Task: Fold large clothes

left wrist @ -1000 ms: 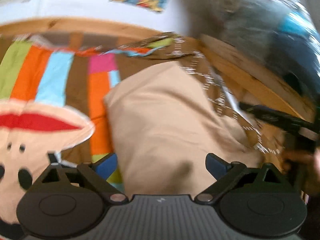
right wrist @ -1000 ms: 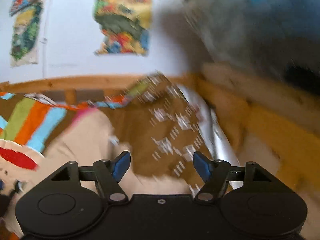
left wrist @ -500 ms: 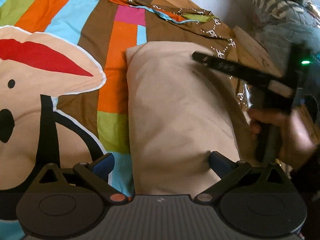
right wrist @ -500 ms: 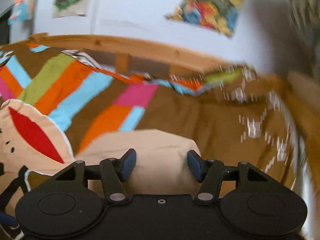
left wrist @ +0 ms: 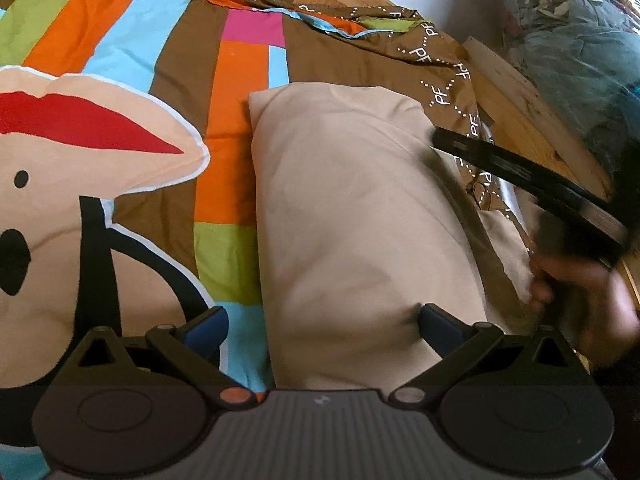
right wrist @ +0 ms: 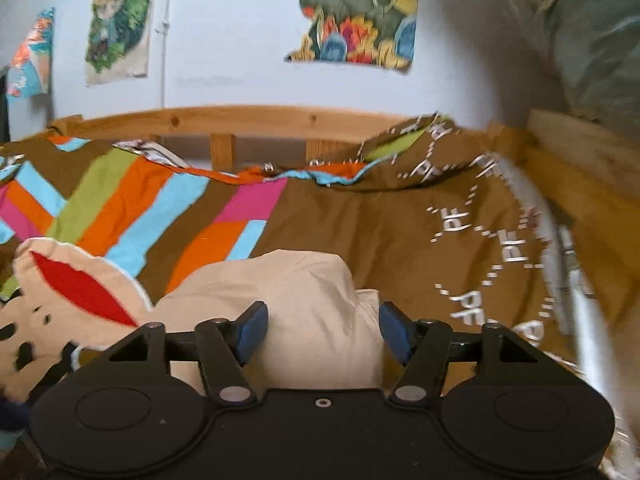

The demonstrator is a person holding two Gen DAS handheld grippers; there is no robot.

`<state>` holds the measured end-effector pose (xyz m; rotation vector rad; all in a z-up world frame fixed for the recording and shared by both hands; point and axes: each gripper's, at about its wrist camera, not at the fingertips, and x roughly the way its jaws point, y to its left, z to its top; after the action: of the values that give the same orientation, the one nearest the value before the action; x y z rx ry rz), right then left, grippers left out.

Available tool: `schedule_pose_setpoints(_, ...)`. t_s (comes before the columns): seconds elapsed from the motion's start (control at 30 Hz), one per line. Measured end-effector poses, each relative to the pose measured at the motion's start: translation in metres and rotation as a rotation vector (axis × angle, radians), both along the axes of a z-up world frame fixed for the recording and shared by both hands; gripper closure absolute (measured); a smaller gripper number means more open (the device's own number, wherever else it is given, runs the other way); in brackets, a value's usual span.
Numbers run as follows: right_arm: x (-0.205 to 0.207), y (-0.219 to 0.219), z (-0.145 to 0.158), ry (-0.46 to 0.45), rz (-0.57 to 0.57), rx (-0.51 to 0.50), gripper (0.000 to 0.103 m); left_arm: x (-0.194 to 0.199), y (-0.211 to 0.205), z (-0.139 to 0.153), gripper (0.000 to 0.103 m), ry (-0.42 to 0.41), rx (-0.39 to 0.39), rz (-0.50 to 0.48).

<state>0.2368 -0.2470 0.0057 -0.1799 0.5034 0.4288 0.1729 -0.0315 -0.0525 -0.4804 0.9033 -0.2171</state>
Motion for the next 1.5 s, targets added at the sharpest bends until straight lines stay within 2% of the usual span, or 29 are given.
schedule_pose_setpoints(0.17, -0.046, -0.021, -0.001, -0.002, -0.018, -0.075, 0.037, -0.002, -0.005, 0.003, 0.0, -0.005, 0.029, -0.005)
schedule_pose_setpoints(0.37, -0.066, -0.028, -0.04, 0.107, -0.107, -0.152, 0.036, -0.004, -0.009, 0.0, 0.0, -0.006, 0.042, -0.02)
schedule_pose_setpoints(0.53, -0.074, -0.018, -0.063, 0.044, -0.079, -0.238, 0.033, -0.003, -0.01, -0.006, 0.0, -0.004, 0.04, -0.027)
schedule_pose_setpoints(0.7, -0.074, -0.023, -0.066, 0.057, -0.09, -0.22, 0.033, -0.005, -0.015, -0.007, 0.0, -0.027, 0.083, -0.039)
schedule_pose_setpoints(0.8, -0.077, -0.027, -0.05, 0.07, -0.109, -0.195, 0.037, -0.008, -0.017, -0.006, 0.0, -0.04, 0.113, -0.044)
schedule_pose_setpoints(0.97, -0.092, -0.052, -0.018, 0.035, -0.222, -0.061, 0.03, -0.011, -0.017, -0.012, 0.0, -0.017, 0.118, -0.064)
schedule_pose_setpoints(1.03, -0.089, -0.062, -0.02, 0.076, -0.28, -0.05, 0.03, -0.012, -0.018, -0.015, 0.0, -0.008, 0.121, -0.069)
schedule_pose_setpoints(1.1, -0.08, -0.072, -0.03, 0.153, -0.324, -0.03, 0.037, -0.011, -0.019, -0.017, 0.0, -0.005, 0.126, -0.07)
schedule_pose_setpoints(1.13, -0.075, -0.077, -0.035, 0.188, -0.339, -0.02, 0.053, -0.011, -0.02, -0.017, 0.0, -0.005, 0.128, -0.071)
schedule_pose_setpoints(1.2, -0.071, -0.083, -0.043, 0.216, -0.35, 0.015, 0.06, -0.01, -0.019, -0.018, 0.0, -0.003, 0.129, -0.072)
schedule_pose_setpoints(1.23, -0.071, -0.083, -0.043, 0.207, -0.341, 0.021, 0.07, -0.01, -0.019, -0.018, 0.0, -0.002, 0.128, -0.072)
schedule_pose_setpoints(1.3, -0.075, -0.074, -0.041, 0.17, -0.313, -0.015, 0.074, -0.01, -0.019, -0.018, 0.0, -0.003, 0.13, -0.072)
schedule_pose_setpoints(1.5, -0.101, -0.029, -0.041, -0.066, -0.142, -0.318, 0.082, -0.011, -0.02, -0.018, 0.0, -0.011, 0.144, -0.072)
